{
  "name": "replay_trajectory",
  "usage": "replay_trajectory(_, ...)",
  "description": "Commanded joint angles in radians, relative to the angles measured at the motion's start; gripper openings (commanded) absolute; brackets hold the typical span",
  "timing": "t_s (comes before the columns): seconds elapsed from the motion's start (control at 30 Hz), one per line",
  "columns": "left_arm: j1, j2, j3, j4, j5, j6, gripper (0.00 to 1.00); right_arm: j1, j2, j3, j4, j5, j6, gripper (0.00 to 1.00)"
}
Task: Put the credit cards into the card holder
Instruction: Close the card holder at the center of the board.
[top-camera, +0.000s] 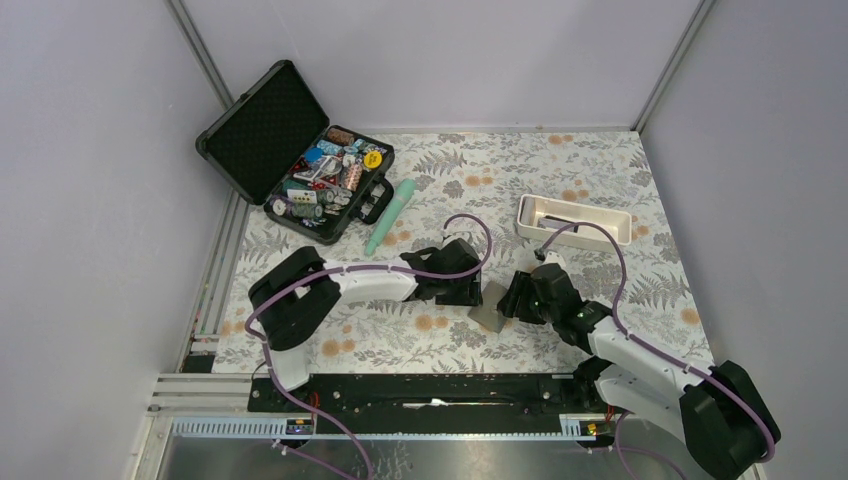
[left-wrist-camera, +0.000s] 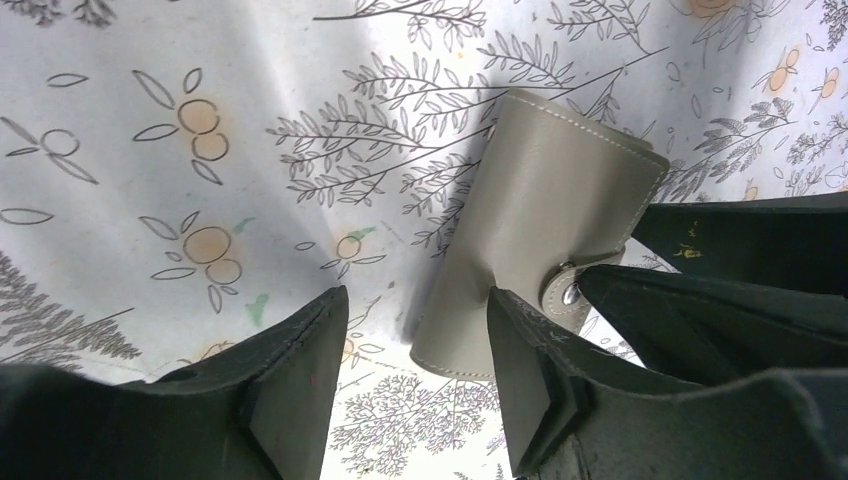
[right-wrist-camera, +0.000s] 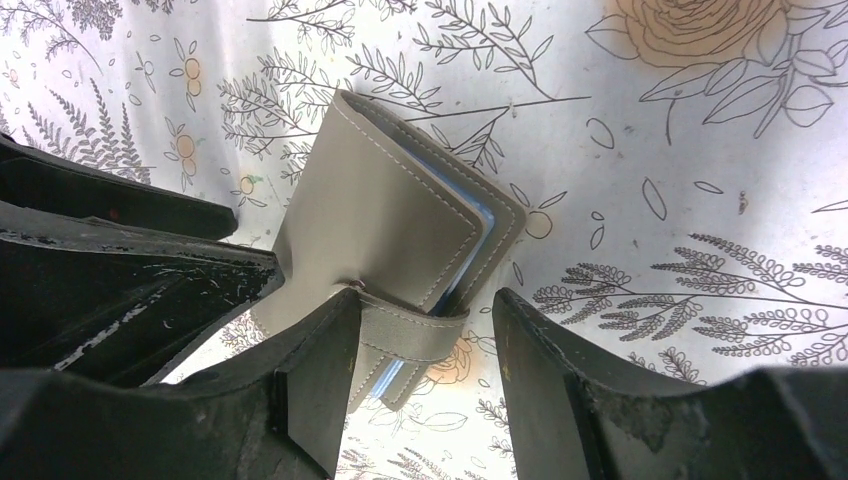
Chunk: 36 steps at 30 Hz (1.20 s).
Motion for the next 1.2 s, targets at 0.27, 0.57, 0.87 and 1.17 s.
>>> replay_trajectory(0.27,0.008,-0.042,-0.077,0.096,0.070,0.010,0.57,0.010,0.011,0.028,0.024,-0.009,0.029,0.59)
replay_trajectory(0.57,0.007,-0.021,-0.083,0.136,0.098,0.011,0.57,0.009,-0.023,0.057,-0.021,-0.020,0.042,0.67)
replay_trajectory(0.87,-0.002,0.005,-0.077,0.132,0.074,0.033,0.57,0.010,-0.050,0.032,-0.061,0.006,0.085,0.66)
replay_trajectory(1.17,-0.049,0.066,0.008,-0.013,-0.049,0.087,0.55,0.010,-0.156,-0.031,-0.043,0.029,0.160,0.68)
